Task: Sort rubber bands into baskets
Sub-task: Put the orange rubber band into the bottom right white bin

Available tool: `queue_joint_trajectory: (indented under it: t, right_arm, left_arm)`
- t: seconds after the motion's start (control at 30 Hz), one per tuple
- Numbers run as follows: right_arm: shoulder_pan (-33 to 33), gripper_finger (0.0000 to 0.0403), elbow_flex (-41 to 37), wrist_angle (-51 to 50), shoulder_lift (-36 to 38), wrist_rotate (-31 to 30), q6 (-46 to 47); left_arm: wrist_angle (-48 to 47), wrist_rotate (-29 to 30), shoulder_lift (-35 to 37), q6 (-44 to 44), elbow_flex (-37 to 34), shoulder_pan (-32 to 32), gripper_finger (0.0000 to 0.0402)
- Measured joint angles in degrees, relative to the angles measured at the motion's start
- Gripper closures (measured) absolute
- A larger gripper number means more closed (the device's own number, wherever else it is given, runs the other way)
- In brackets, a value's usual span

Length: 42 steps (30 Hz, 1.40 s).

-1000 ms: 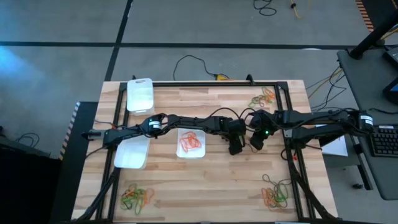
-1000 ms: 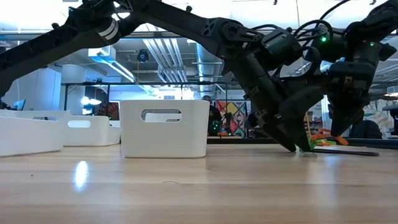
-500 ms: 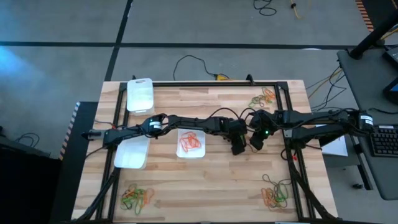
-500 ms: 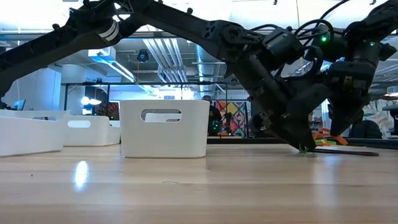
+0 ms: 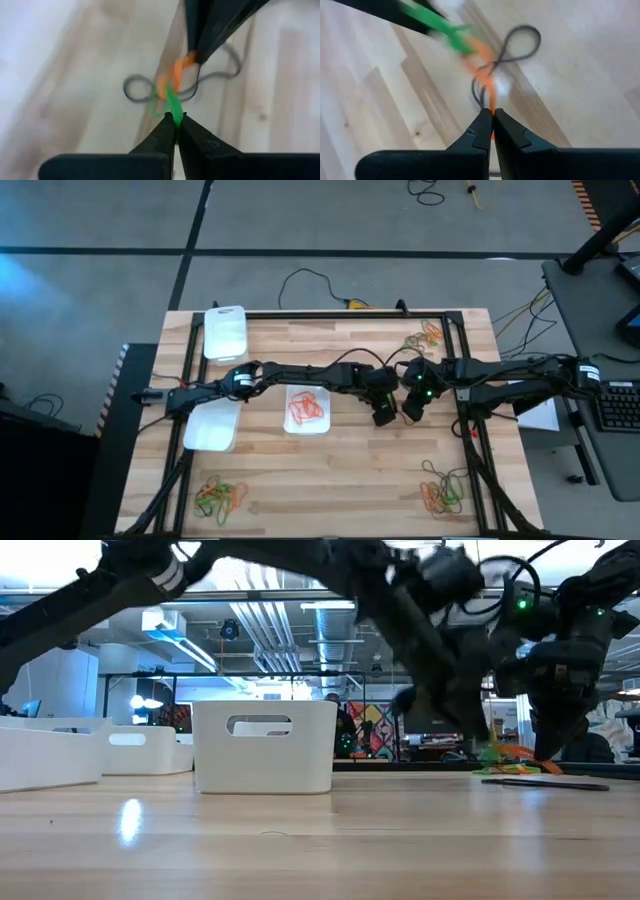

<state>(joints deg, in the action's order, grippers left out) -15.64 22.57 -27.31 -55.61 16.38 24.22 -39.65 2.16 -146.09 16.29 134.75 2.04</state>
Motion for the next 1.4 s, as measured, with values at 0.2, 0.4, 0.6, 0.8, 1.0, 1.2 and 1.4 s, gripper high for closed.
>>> queue_joint_trajectory:
  t: [0.2,0.4,0.6,0.8,1.0,1.2,1.4]
  right_arm:
    - [0.02,0.0394,-2.65,2.01,-0.02,0.02,2.34]
    - [0.02,0.0394,-4.8,4.47,0.0,0.12,5.38]
    - [0.02,0.0394,-4.1,3.88,0.0,0.1,5.53]
    - [0.0,0.0394,-1.48,3.85,0.02,-0.06,3.4]
    - [-0.02,0.0394,0.19,3.37,0.02,-0.12,2.3]
    - [-0.02,0.0394,3.79,1.4,0.04,-1.05,2.2]
    - [-0.01,0.0394,11.93,-16.06,0.04,-13.32,0.65]
  left_arm:
    - [2.18,0.34,3.62,-0.65,0.27,-0.61,0.0401]
    - [1.36,0.34,4.16,-1.19,0.23,-0.7,0.0401]
    - [4.24,0.41,5.36,-1.81,0.19,-2.41,0.0401]
    - [4.76,6.96,11.52,-2.63,0.39,-2.14,0.0402]
    - [-0.95,9.67,11.06,-3.81,-0.25,-1.79,0.0402]
    - [-1.96,10.82,10.23,-3.17,-2.94,-1.78,0.0401]
    - [0.71,10.14,10.12,-0.44,-10.02,-1.79,0.0401]
